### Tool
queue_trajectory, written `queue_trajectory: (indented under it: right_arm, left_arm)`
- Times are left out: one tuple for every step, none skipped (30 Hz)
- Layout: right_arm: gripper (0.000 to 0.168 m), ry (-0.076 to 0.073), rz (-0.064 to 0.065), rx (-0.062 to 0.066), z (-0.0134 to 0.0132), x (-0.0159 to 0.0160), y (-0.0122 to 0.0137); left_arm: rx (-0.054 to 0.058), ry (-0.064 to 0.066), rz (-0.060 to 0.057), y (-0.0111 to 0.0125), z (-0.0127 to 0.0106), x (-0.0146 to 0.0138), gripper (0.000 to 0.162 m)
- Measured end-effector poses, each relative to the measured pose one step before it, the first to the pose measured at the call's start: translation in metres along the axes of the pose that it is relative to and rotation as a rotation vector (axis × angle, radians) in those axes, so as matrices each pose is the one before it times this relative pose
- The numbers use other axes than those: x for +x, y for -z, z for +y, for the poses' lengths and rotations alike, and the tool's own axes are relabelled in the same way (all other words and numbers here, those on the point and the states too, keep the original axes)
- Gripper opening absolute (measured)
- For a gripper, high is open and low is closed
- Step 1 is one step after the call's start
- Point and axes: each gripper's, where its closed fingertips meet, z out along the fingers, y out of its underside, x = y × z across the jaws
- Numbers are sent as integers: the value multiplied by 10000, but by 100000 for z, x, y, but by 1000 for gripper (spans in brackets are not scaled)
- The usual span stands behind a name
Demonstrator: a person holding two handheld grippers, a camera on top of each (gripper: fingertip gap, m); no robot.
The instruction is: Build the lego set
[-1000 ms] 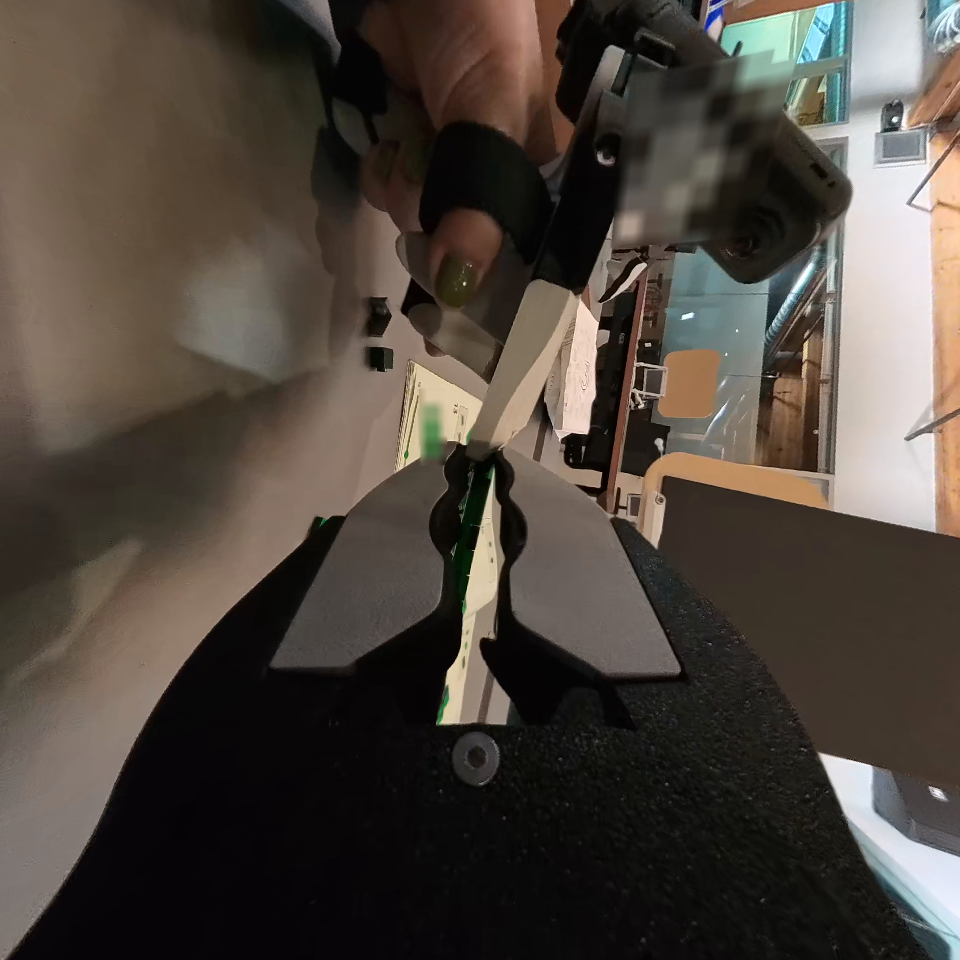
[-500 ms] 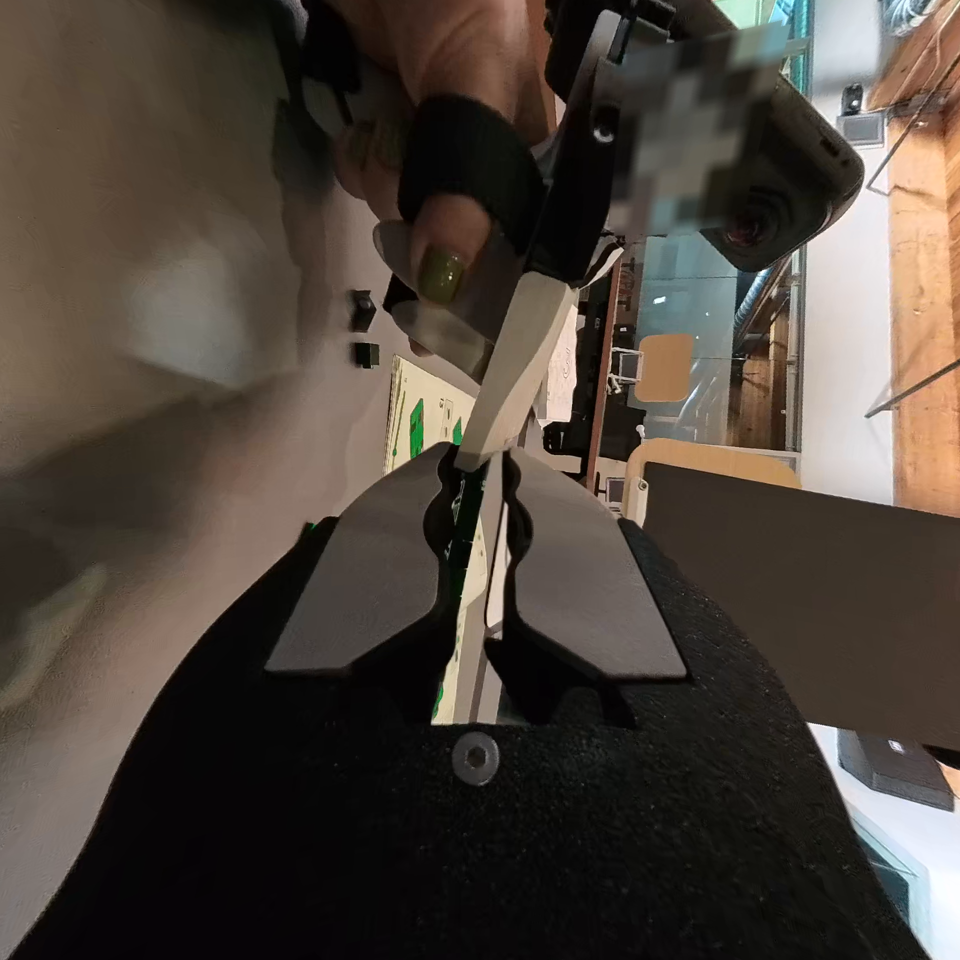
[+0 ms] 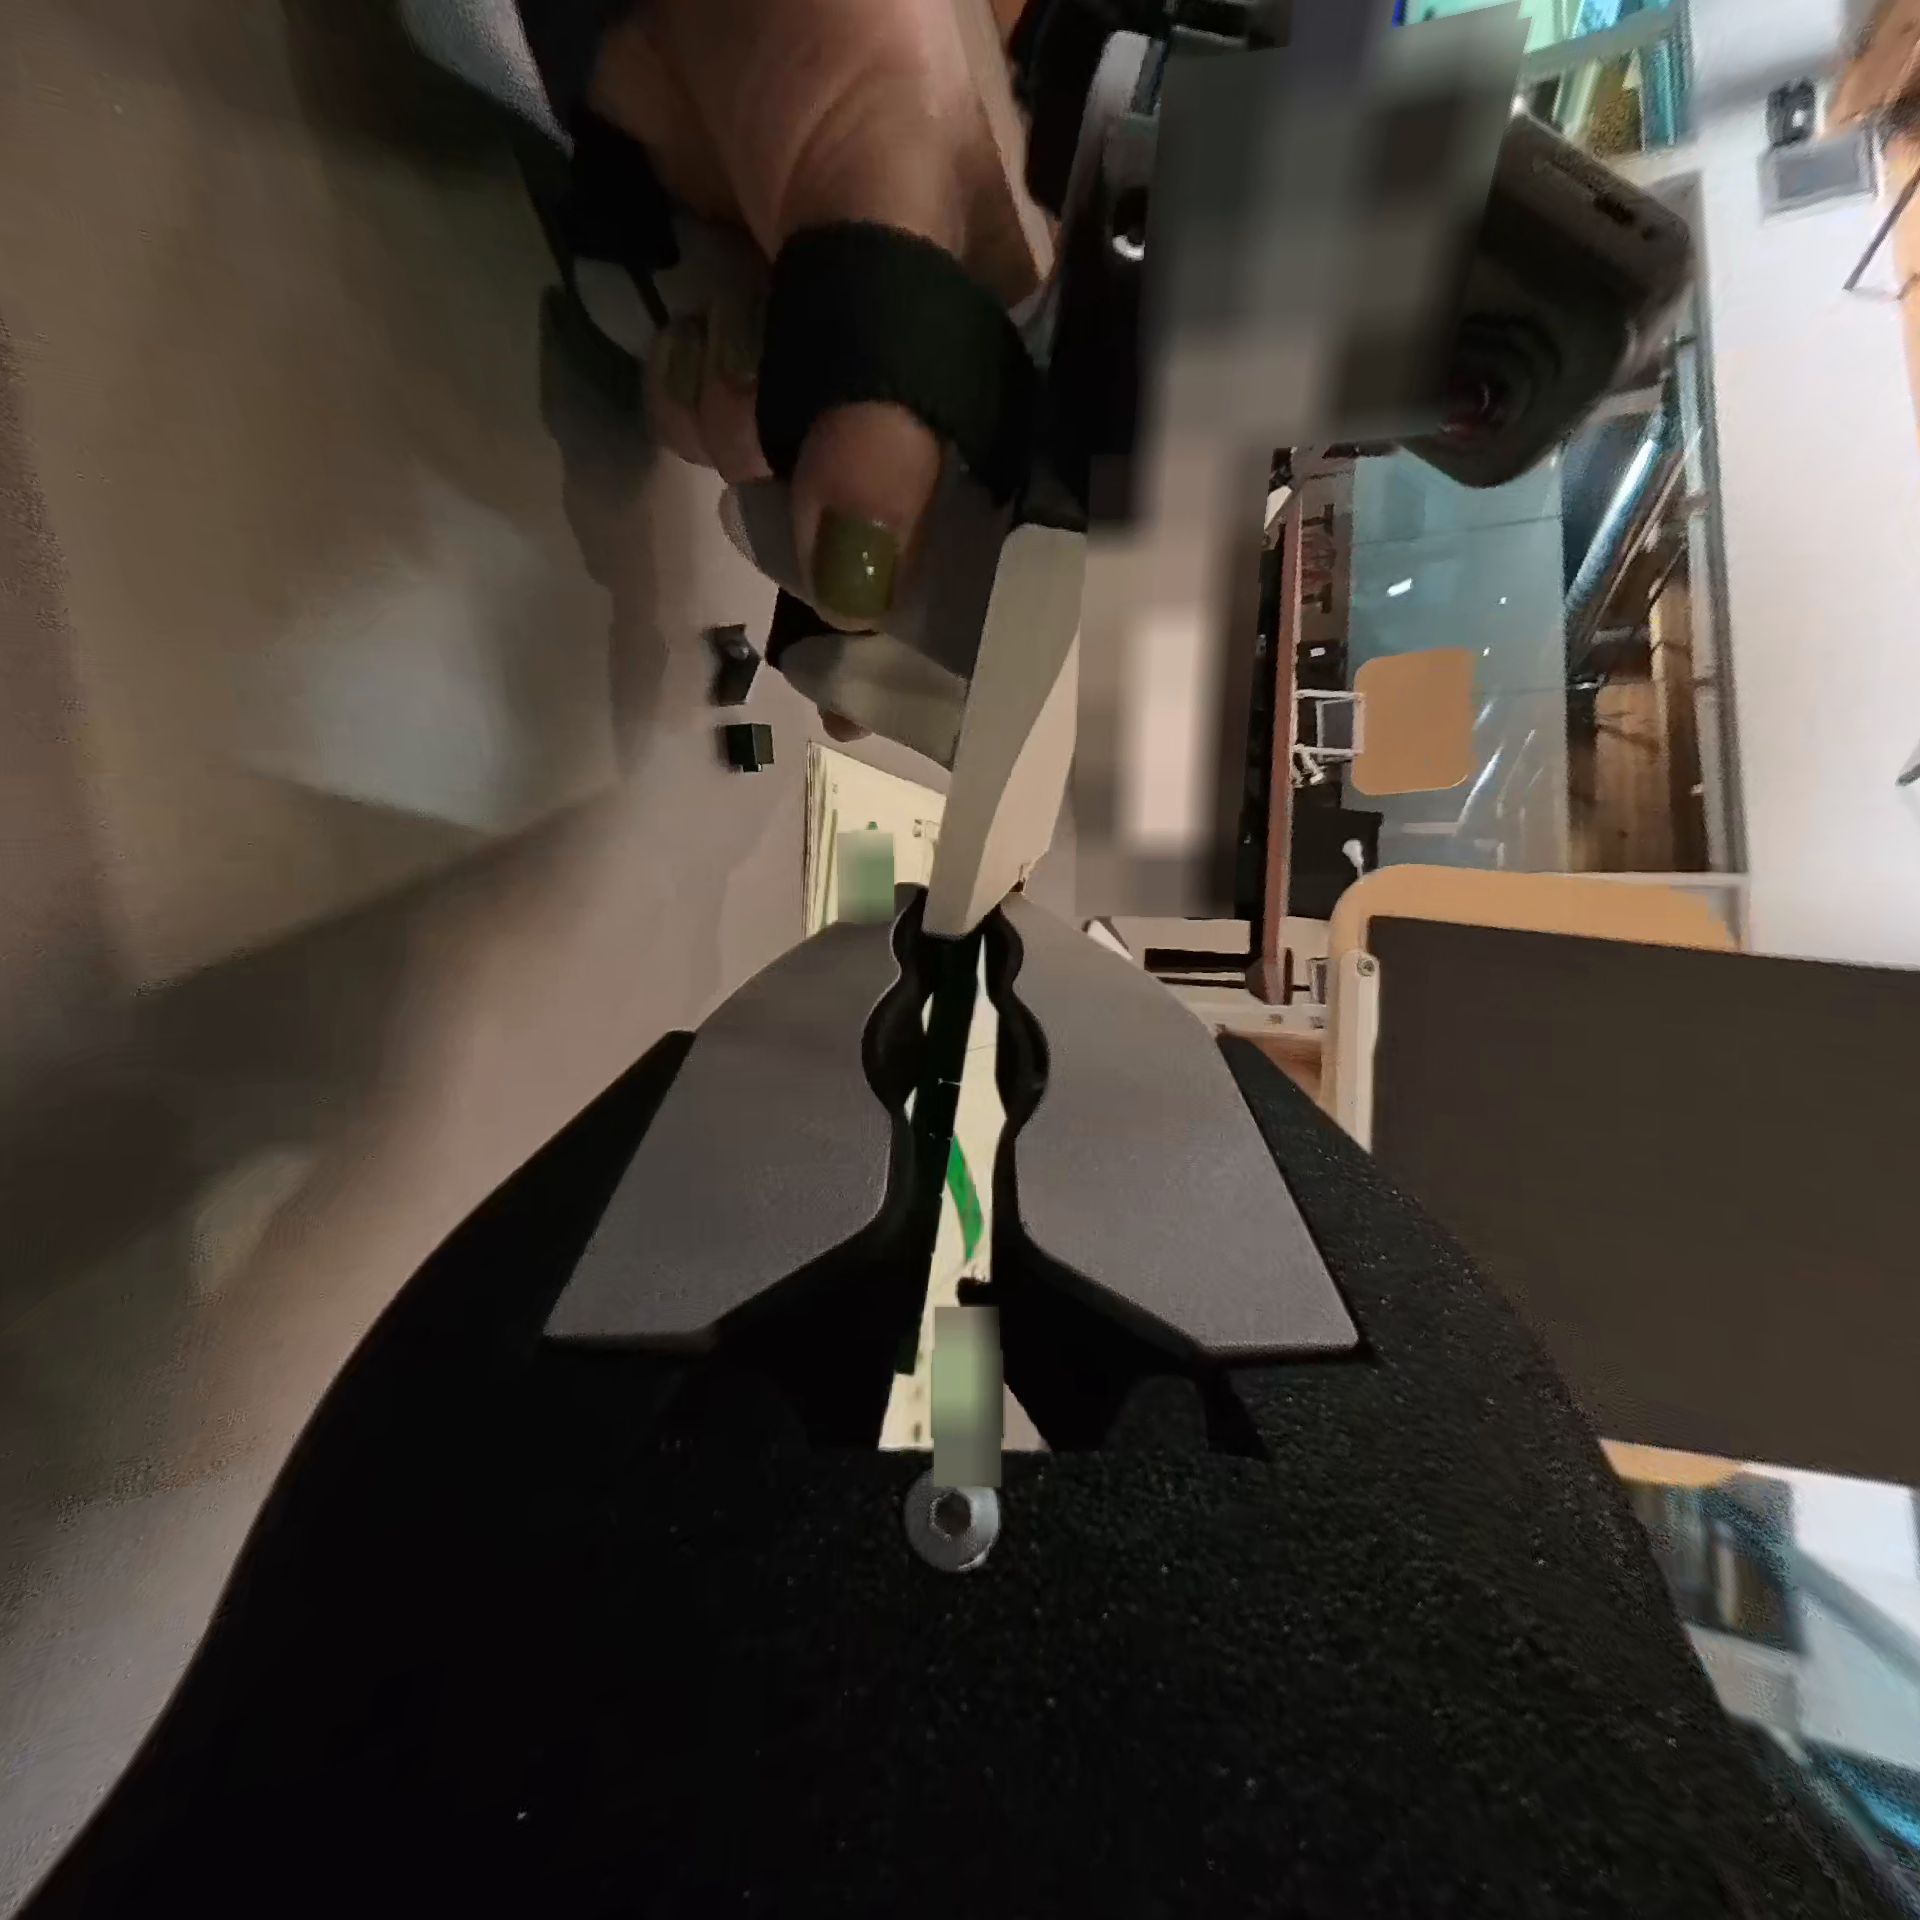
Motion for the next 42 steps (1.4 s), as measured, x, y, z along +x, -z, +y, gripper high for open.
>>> queue_trajectory:
  right_arm:
    - [8, -213, 132, 53, -17, 217, 16]
    - [14, -84, 265, 9, 71, 393, 77]
    - [24, -122, 188, -79, 252, 361, 124]
    - [30, -267, 73, -100, 335, 248, 153]
    - [34, -275, 4, -74, 336, 123, 176]
    - [37, -112, 51, -107, 391, 70, 141]
    - [38, 109, 126, -171, 436, 60, 110]
    - [36, 204, 125, -176, 351, -17, 73]
    - [31, 220, 151, -115, 221, -34, 47]
    - [24, 229, 273, -82, 130, 110, 27]
    - [15, 267, 356, -108, 137, 206, -7]
    - [8, 359, 255, -98, 102, 49, -28]
    - [8, 329, 150, -59, 58, -57, -43]
    - [8, 163, 115, -21, 50, -36, -47]
    - [7, 61, 182, 37, -10, 130, 38]
    - [6, 157, 249, 91, -43, 219, 71]
    - [6, 361, 333, 44, 3, 287, 86]
    - [6, 483, 318, 17, 12, 259, 81]
    - [6, 431, 230, 20, 17, 159, 67]
    - [6, 293, 154, 19, 12, 102, 59]
    - [6, 175, 146, -18, 81, 147, 48]
    - [6, 149, 126, -24, 103, 150, 53]
    - [6, 206, 129, 0, 88, 151, 63]
    - [6, 232, 176, -12, 94, 210, 66]
    - [6, 226, 157, -17, 97, 190, 62]
    - [6, 211, 113, 6, 66, 131, 46]
    - [6, 180, 119, 38, 4, 142, 60]
    - [6, 148, 109, 52, -21, 138, 41]
    - [6, 126, 89, 37, -3, 106, 41]
    - [6, 128, 59, 24, 7, 67, 21]
    - [6, 113, 92, 36, -20, 93, 27]
    - [6, 70, 99, 56, -47, 136, 20]
    - [6, 46, -18, 6, 3, -40, -34]
    - [6, 37, 29, 0, 26, -1, -31]
    - [6, 58, 22, 16, 0, -45, -28]
    - [6, 76, 68, 13, -17, 2, -30]
    - [6, 55, 127, 9, -40, 81, -42]
    - [7, 25, 142, -8, -49, 96, -55]
    - [8, 5, 80, -48, -5, 26, -78]
    - [8, -45, 51, -39, 8, 18, -86]
    - [6, -64, 67, -8, 11, 46, -87]
    - [6, -78, 65, -19, 12, 59, -80]
  left_arm:
    - [138, 53, 22, 48, -187, -12, 36]
    - [91, -75, -105, 86, -133, -133, 36]
    - [7, -160, -193, 121, -50, -255, 36]
    - [36, -148, -109, 133, -119, -171, 36]
    - [112, -81, -32, 125, -196, -87, 36]
    - [125, -29, -19, 91, -182, -56, 36]
    - [80, -25, -3, 64, -107, -27, 36]
    - [53, -46, -6, 12, -62, -4, 36]
    - [53, -85, -9, 7, -78, 37, 36]
    - [44, -122, 21, -15, -58, 107, 36]
    - [26, -136, 21, -37, -41, 121, 36]
    - [3, -122, -48, -29, -3, 15, 36]
    - [-7, -103, -89, -13, -2, -59, 36]
    - [6, -86, -50, -8, -23, -40, 36]
    - [50, -47, 22, -18, -96, 63, 36]
    - [74, 24, 99, -15, -126, 147, 36]
    - [-8, 81, 150, -28, -28, 139, 36]
    - [-100, 101, 103, -39, 102, 5, 39]
    - [-82, 73, 21, 7, 60, -116, 43]
    - [1, -13, 33, 51, -23, -39, 43]
    - [51, -63, 54, 65, -103, 57, 43]
    - [65, -42, 76, 55, -122, 100, 42]
    - [68, 38, 128, 42, -130, 152, 42]
    - [48, 127, 151, 32, -82, 131, 42]
    - [18, 187, 144, 33, -23, 52, 43]
    - [19, 209, 161, 38, -11, 54, 45]
    - [41, 179, 184, 64, -66, 67, 44]
    - [52, 146, 176, 77, -84, 90, 41]
    - [66, 137, 166, 99, -105, 76, 37]
    - [105, 182, 202, 104, -157, 121, 32]
    - [125, 308, 226, 91, -143, 92, 23]
    - [83, 440, 222, 46, -63, 15, 19]
    - [29, 512, 239, 4, 41, -17, 17]
    - [12, 523, 218, -4, 63, -46, 15]
    - [20, 474, 208, 15, 45, -23, 14]
    - [46, 373, 154, 39, -4, -16, 11]
    - [66, 220, 67, 59, -53, -55, 10]
    - [68, 98, 36, 71, -90, -11, 9]
    - [59, 48, 23, 61, -98, 19, 8]
    - [63, 30, 31, 52, -85, 37, 8]
    - [84, -7, 63, 49, -113, 86, 9]
    - [98, -97, 37, 52, -152, 93, 10]
